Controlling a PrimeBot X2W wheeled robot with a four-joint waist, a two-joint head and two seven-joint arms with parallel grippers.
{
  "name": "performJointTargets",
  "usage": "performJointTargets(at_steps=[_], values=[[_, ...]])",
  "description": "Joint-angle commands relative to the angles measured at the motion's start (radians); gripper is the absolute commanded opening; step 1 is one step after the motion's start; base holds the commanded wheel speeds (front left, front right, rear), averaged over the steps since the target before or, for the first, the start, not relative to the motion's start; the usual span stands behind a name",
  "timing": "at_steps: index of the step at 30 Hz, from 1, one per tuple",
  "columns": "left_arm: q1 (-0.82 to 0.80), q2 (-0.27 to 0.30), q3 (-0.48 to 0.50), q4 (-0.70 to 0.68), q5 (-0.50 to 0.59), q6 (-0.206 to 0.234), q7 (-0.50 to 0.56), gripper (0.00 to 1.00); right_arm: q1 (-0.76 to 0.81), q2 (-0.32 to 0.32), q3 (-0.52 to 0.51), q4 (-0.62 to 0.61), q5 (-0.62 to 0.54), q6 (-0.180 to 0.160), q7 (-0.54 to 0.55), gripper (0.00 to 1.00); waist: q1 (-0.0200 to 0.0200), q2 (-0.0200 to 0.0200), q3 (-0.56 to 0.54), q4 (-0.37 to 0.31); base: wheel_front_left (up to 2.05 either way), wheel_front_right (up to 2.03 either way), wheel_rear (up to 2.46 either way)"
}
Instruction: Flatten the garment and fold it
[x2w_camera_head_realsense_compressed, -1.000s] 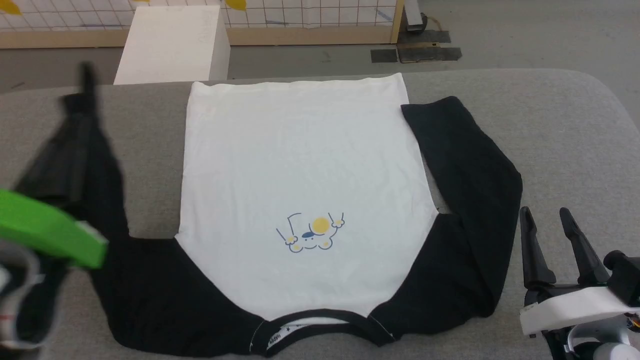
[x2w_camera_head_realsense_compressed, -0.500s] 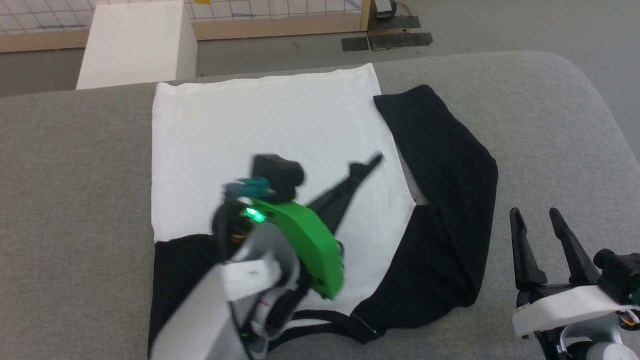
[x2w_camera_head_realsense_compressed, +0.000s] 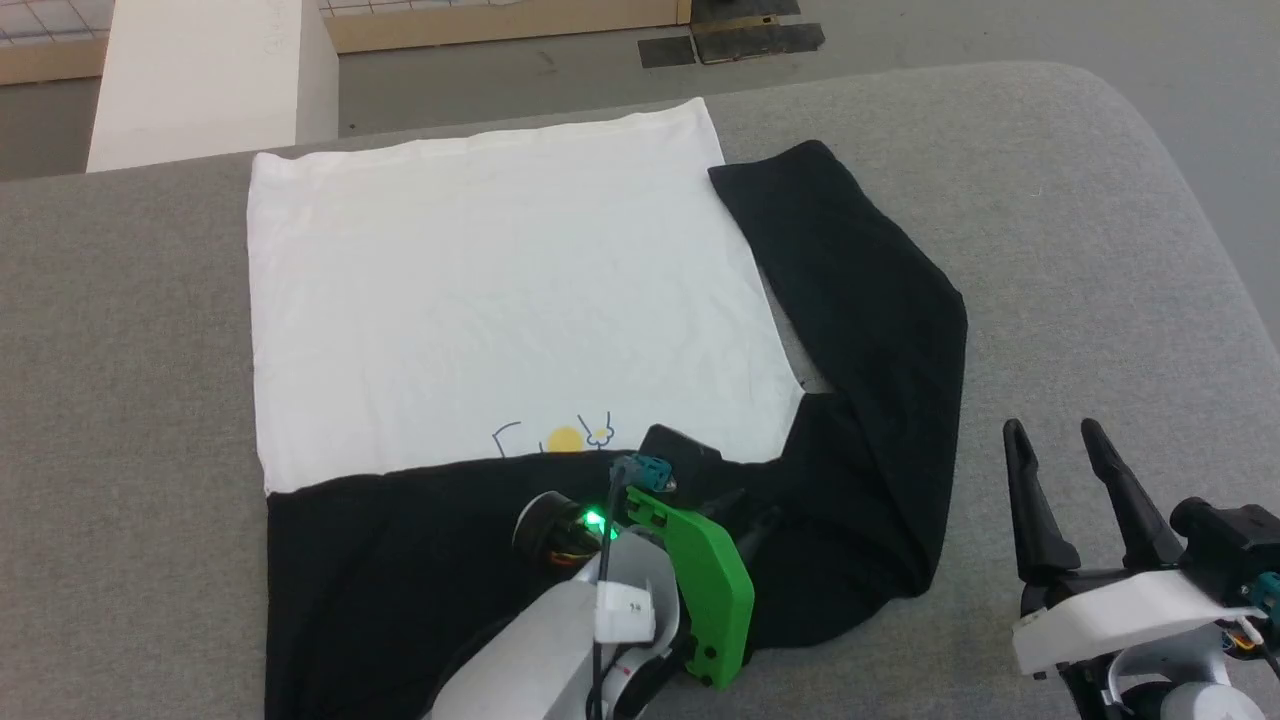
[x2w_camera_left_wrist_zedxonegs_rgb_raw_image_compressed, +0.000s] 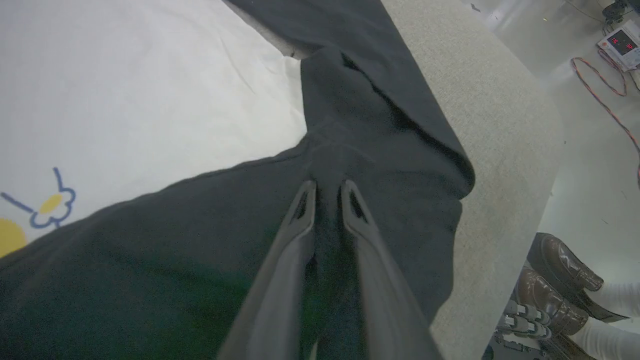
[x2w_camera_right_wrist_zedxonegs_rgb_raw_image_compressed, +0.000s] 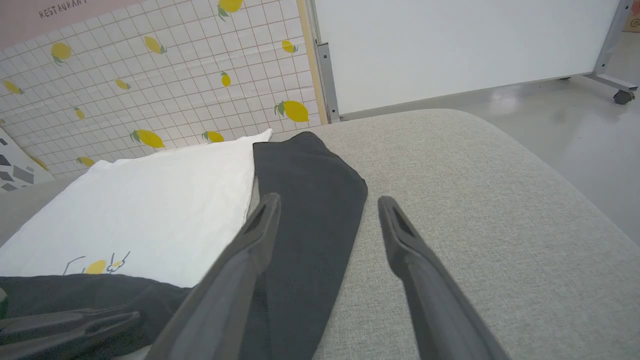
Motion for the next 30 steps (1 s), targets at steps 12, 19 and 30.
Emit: performJointTargets(at_steps=[12, 19, 30], values=[[0.095, 0.151, 0.307, -0.183, -0.023, 0.142, -0.378, 1.00, -0.179, 0.000, -0.034, 0.022, -0.087, -0.002, 0.088, 1.00, 0.0001, 0.0107, 0.043, 0.077, 0.00, 0.00, 0.00], [0.174, 0.238, 0.508, -0.248, 0.009, 0.211, -0.526, 1.00, -0.427, -0.017, -0.018, 0.148, -0.149, -0.002, 0.200, 1.00, 0.0001, 0.0107, 0.143, 0.157, 0.00, 0.00, 0.00], [0.147, 0.131, 0.687, -0.314, 0.137, 0.126, -0.532, 1.00, -0.813, -0.100, -0.136, 0.493, -0.210, -0.002, 0.402, 1.00, 0.0001, 0.0107, 0.326, 0.270, 0.00, 0.00, 0.00]])
